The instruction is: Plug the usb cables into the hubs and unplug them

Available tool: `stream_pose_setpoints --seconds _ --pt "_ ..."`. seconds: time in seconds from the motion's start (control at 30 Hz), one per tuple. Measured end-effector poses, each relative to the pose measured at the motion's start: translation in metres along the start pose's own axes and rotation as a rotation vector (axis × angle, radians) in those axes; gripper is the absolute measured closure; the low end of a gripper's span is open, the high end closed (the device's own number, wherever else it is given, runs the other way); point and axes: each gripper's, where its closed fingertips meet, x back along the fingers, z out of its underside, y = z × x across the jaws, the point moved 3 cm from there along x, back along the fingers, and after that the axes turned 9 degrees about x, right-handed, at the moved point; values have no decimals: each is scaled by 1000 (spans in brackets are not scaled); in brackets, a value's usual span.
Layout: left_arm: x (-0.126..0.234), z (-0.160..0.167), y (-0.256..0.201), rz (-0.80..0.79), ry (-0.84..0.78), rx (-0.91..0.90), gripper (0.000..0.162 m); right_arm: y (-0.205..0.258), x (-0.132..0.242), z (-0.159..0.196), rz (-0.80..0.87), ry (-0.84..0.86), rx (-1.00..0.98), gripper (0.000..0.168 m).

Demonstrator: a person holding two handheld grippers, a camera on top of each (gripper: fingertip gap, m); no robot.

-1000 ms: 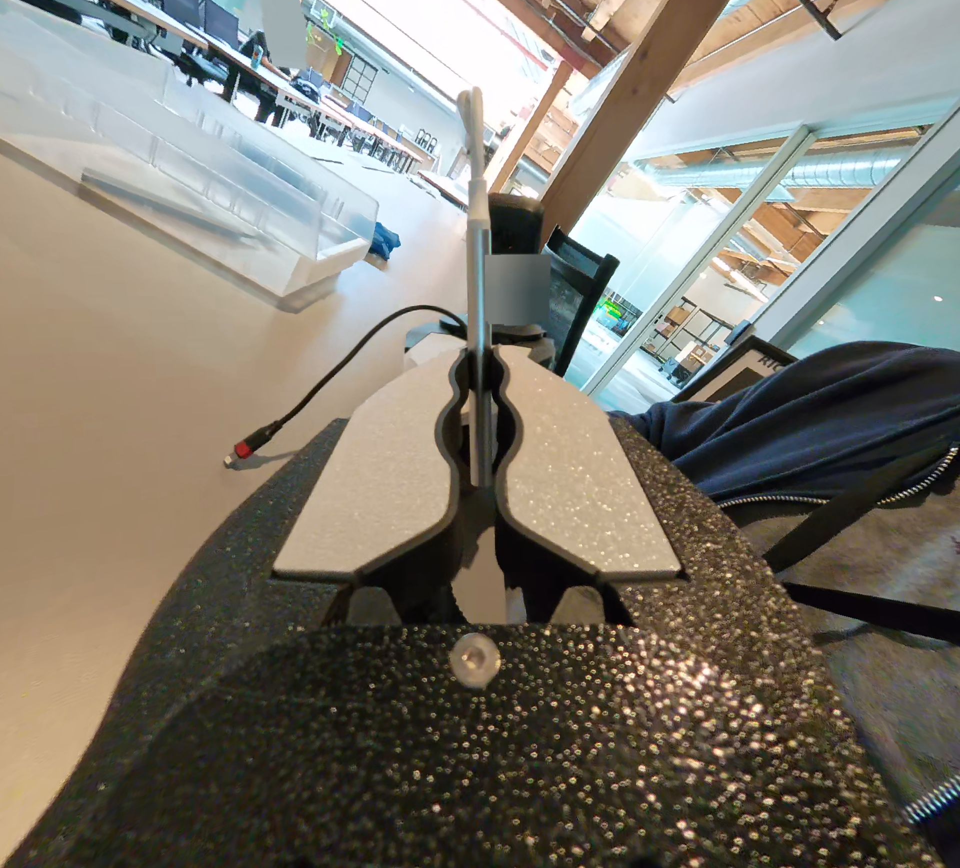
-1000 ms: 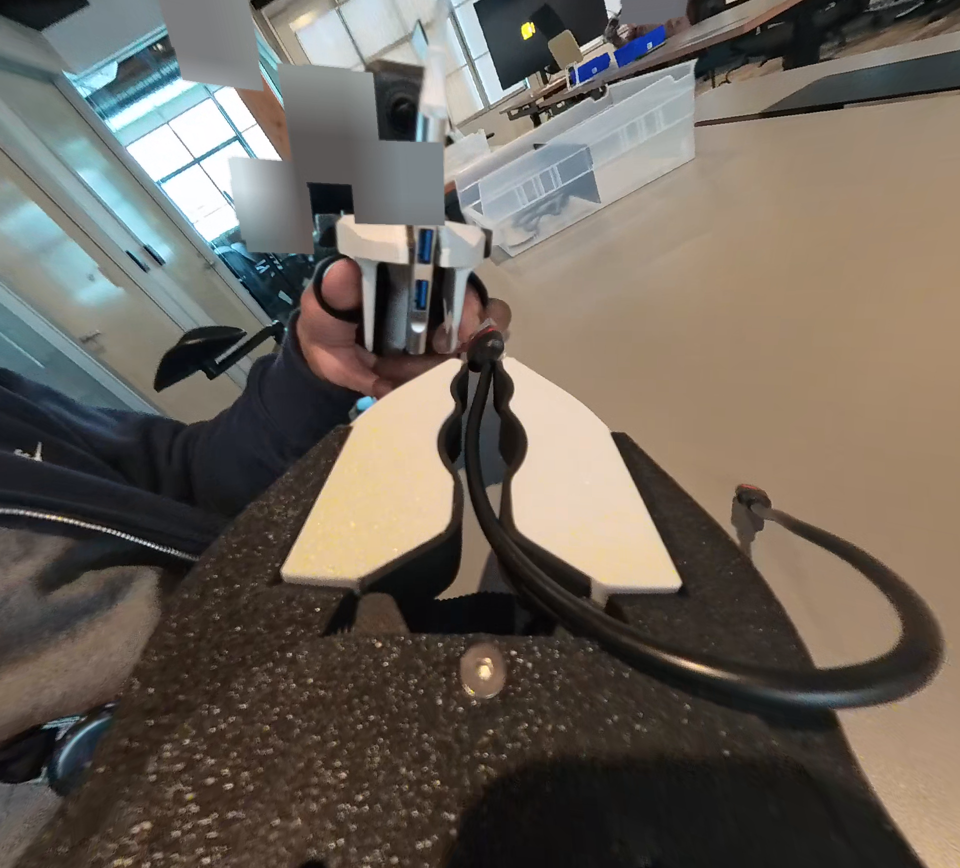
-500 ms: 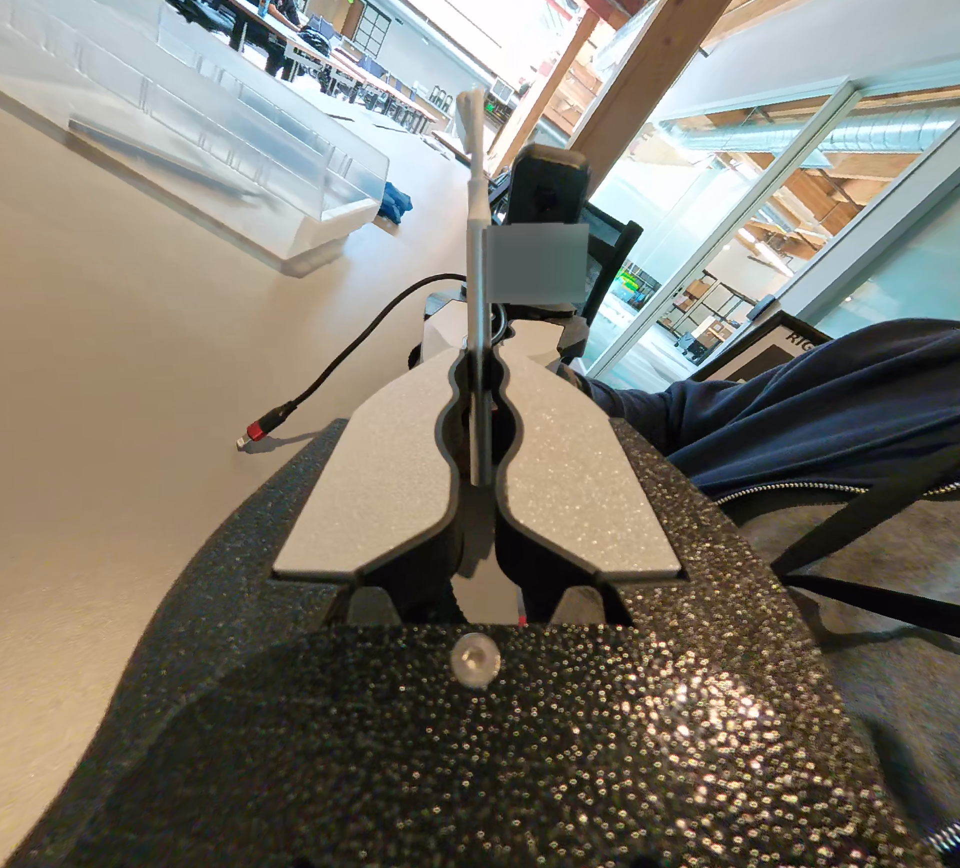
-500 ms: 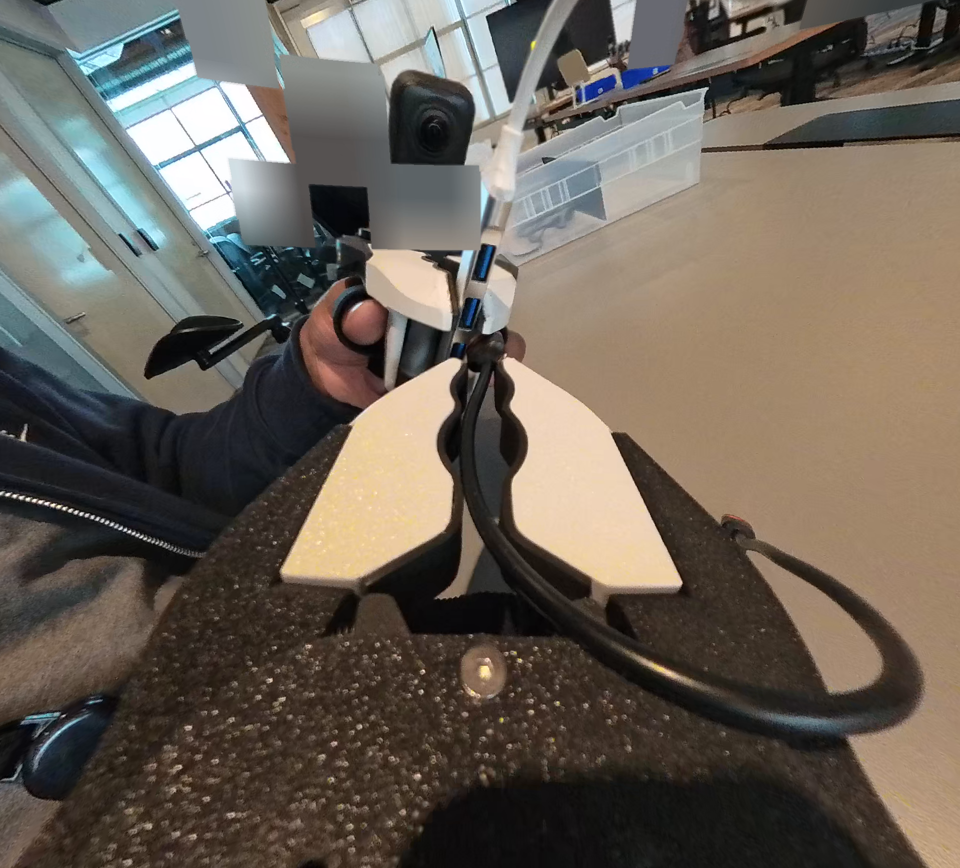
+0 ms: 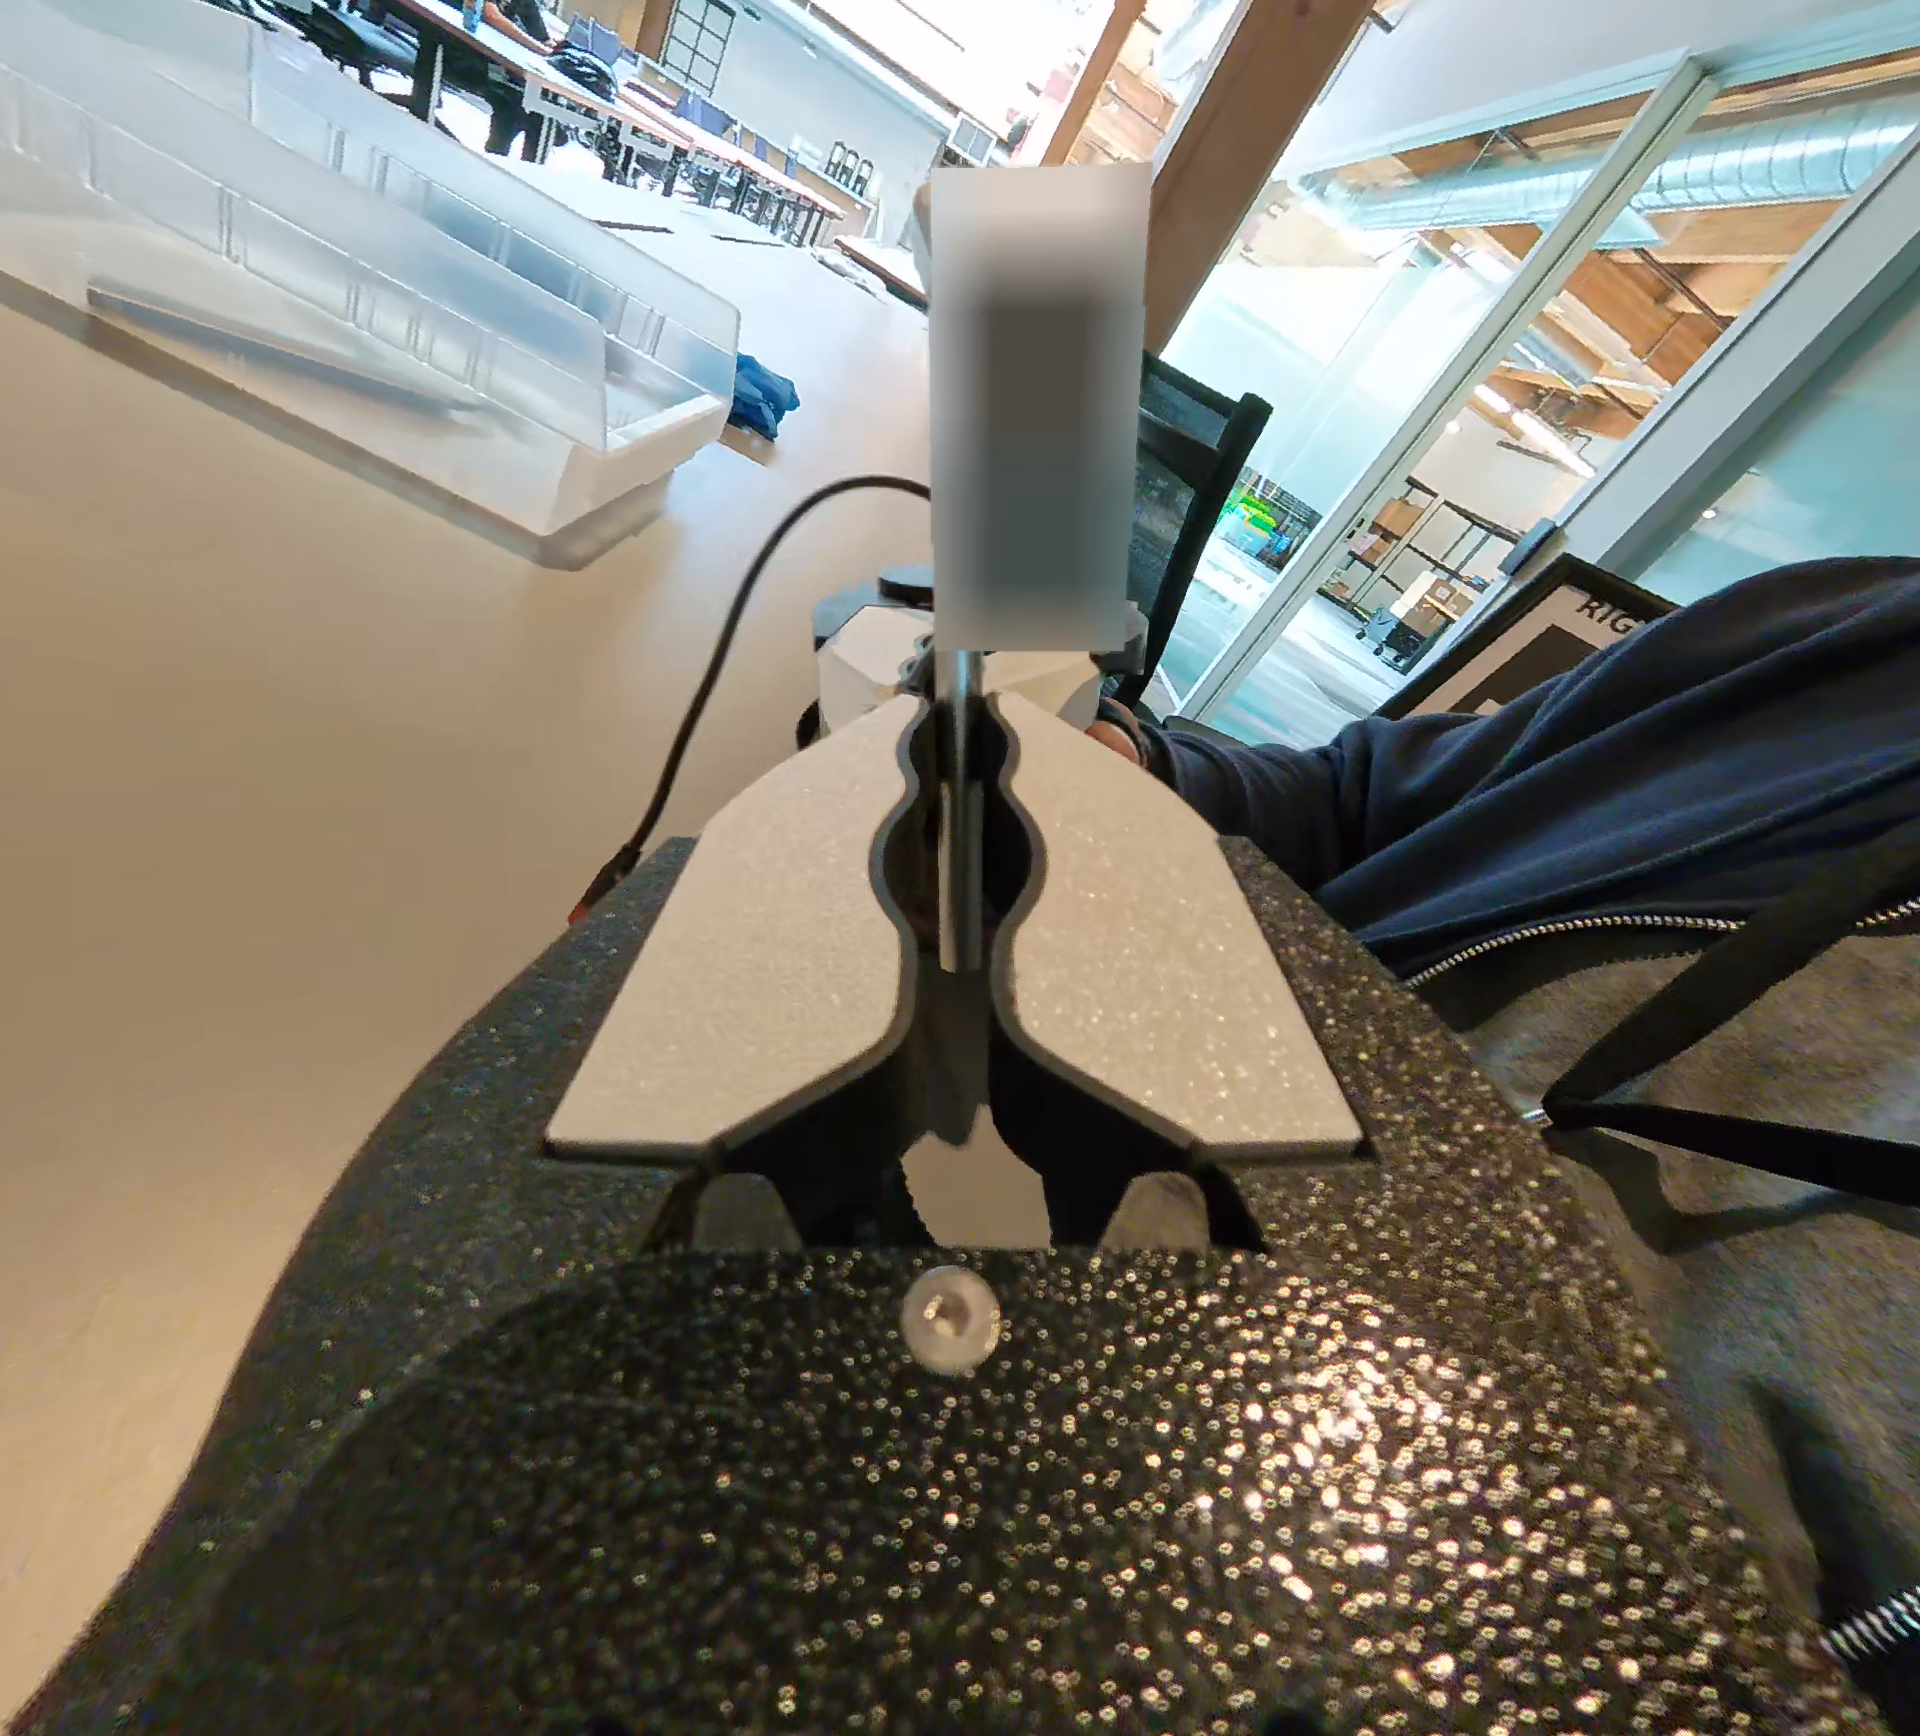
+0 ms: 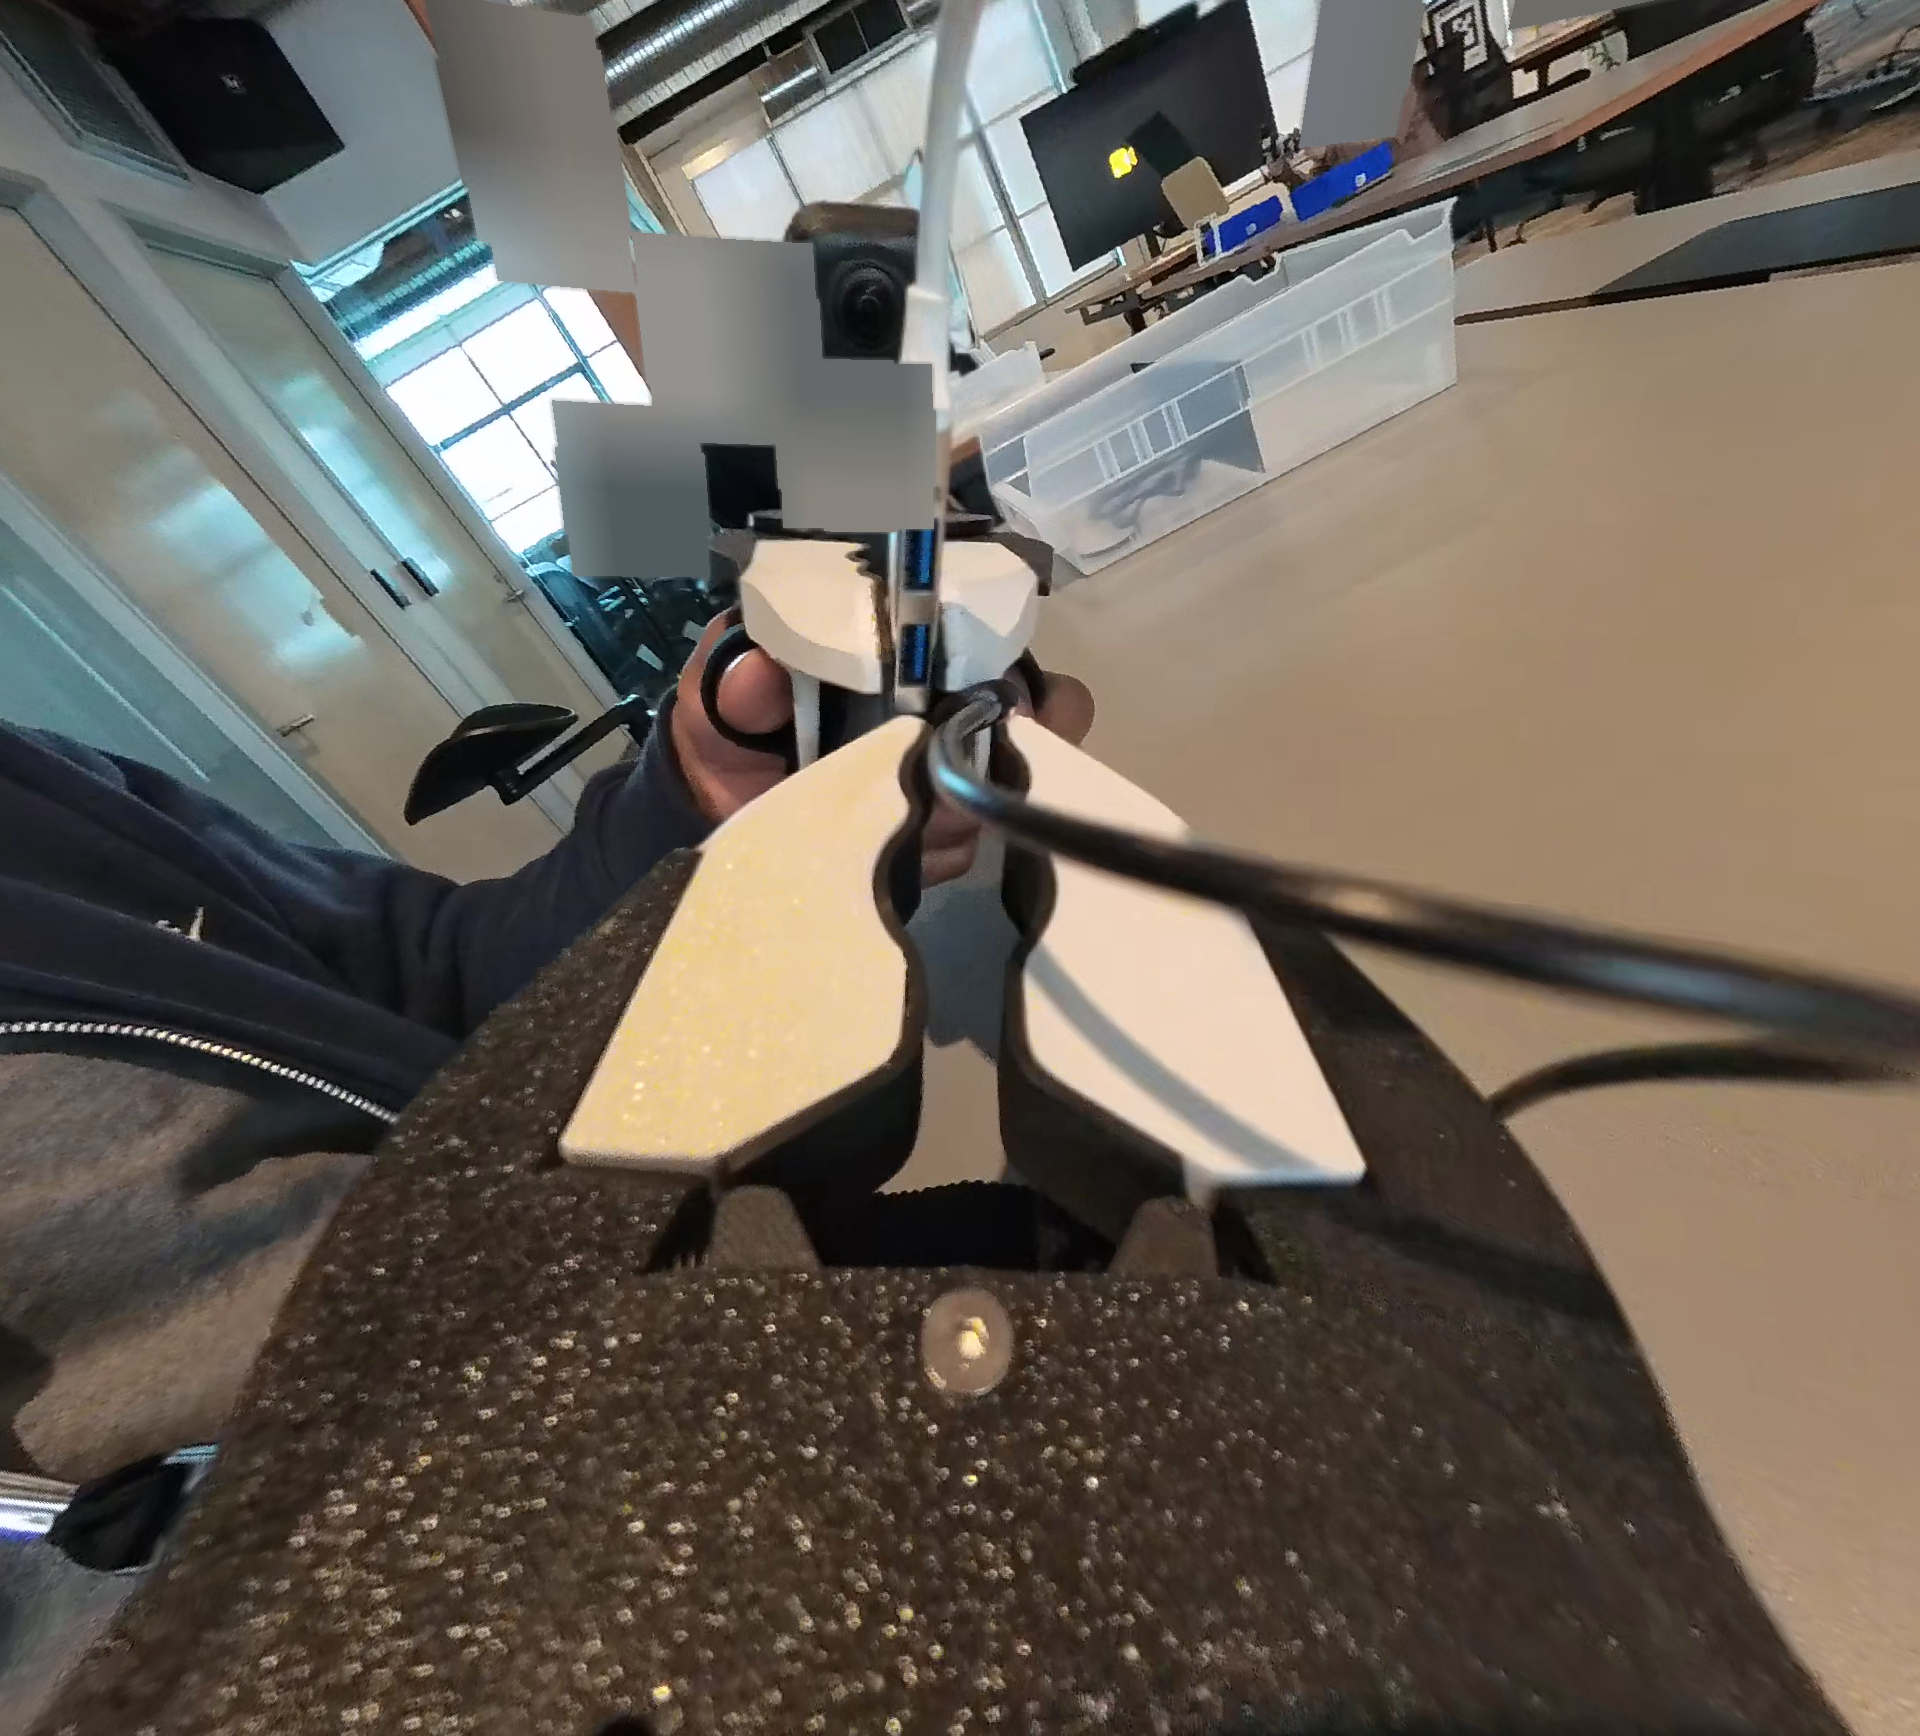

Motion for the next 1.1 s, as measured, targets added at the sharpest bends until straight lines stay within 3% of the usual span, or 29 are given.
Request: stream_pose_setpoints --seconds 0.57,0.83,1.1 --pt "0 0 -10 283 26 134 154 4 5 -9 -161 -111 -177 158" --pt "-6 11 -4 304 61 153 156 3 8 -9 -178 -120 -222 168" --pt "-2 14 8 252 39 186 155 -7 11 -2 -52 -53 -220 168"
